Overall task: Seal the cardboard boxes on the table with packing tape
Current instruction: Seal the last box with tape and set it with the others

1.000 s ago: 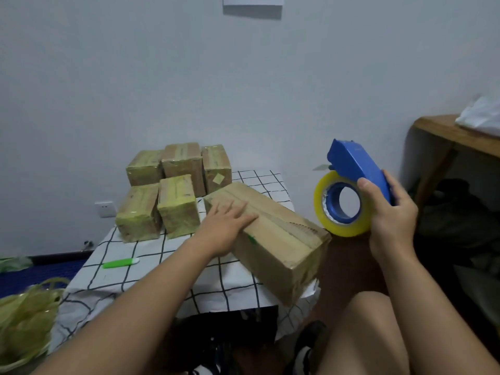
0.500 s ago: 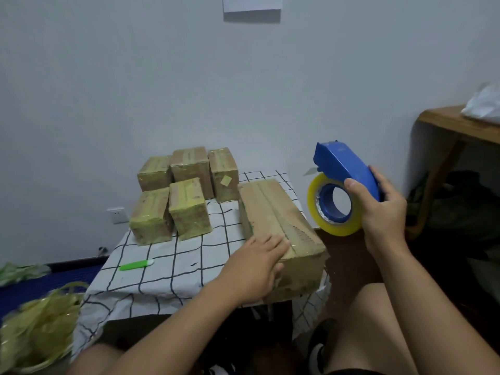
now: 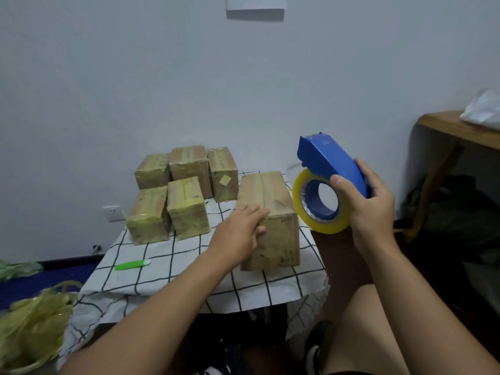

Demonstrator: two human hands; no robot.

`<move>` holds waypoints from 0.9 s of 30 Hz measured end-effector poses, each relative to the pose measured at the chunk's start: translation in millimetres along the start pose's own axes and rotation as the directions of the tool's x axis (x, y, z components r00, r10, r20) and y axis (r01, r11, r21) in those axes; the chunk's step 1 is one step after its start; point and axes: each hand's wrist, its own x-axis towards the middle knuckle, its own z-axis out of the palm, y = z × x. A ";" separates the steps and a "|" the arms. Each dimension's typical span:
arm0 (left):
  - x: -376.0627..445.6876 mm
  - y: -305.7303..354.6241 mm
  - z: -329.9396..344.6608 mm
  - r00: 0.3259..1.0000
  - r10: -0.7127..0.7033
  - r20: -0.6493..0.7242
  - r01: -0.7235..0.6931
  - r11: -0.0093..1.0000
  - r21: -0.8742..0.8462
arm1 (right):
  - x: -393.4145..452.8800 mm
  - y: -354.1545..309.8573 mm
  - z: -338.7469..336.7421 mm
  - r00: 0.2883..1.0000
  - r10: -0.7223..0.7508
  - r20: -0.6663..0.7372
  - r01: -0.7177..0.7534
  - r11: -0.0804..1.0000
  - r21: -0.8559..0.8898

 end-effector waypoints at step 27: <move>-0.1 -55.8 36.0 0.968 -0.235 -0.086 0.182 0.898 -0.401 | -12.5 13.6 5.0 0.987 0.071 0.144 -0.080 0.995 0.055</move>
